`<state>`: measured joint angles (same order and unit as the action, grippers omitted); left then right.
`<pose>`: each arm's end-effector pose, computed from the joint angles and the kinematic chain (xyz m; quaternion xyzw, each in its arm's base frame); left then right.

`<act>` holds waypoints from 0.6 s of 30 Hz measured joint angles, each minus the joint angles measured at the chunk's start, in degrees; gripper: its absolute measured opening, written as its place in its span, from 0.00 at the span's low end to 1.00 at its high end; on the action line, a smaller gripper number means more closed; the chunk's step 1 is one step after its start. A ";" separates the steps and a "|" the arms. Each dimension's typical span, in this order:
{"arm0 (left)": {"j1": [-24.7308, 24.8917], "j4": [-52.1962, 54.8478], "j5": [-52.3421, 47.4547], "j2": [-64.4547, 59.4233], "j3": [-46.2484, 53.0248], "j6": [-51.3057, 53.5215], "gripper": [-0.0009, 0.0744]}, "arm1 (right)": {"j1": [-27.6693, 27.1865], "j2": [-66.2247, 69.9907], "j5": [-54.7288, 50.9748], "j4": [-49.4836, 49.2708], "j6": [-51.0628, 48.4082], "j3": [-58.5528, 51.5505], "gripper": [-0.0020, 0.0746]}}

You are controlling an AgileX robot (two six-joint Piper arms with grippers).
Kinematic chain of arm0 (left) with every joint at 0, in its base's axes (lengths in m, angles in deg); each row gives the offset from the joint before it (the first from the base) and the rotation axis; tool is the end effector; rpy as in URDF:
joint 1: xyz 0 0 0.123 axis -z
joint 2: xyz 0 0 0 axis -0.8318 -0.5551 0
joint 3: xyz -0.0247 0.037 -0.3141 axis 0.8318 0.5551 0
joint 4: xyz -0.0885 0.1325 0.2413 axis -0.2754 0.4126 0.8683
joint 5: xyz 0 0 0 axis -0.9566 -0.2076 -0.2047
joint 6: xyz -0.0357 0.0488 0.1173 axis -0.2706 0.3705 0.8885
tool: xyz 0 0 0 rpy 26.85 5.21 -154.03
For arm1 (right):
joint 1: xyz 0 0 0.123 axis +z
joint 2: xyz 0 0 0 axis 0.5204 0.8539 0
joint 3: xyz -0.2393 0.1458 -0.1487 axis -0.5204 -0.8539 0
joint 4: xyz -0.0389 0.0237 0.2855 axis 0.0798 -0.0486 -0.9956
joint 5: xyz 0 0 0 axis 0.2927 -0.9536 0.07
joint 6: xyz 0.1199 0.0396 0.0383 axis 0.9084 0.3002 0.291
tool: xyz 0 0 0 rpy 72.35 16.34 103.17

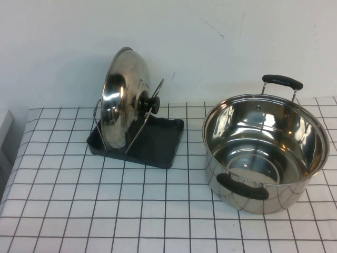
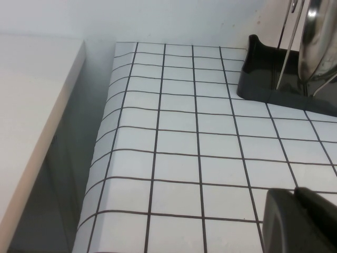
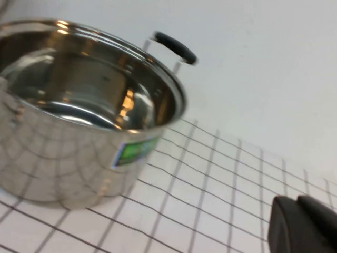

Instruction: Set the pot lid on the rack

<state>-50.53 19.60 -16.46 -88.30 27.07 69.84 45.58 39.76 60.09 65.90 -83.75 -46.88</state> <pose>0.0977 -0.0136 0.1651 -0.0181 0.7916 -0.0922 0.6038 0.1019 0.0142 0.2338 -0.2144 0.7179 -0.0843 0.6570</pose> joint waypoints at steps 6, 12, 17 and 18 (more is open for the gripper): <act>0.00 0.00 0.00 0.00 0.00 0.00 0.01 | -12.18 0.00 0.74 -0.10 0.00 -0.80 0.02; 0.00 0.00 0.00 0.00 0.00 0.00 0.01 | -14.39 0.00 2.03 -0.86 0.00 -0.91 0.02; 0.00 0.00 0.00 0.00 0.00 0.00 0.01 | -15.73 -0.12 4.42 -7.73 -1.06 -1.79 0.02; 0.00 0.00 0.00 0.00 0.00 0.00 0.01 | -16.56 -0.38 4.84 -8.56 -1.31 -2.06 0.02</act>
<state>-50.53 19.60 -16.46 -88.30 27.07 69.84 29.03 39.38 64.93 57.35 -85.06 -48.94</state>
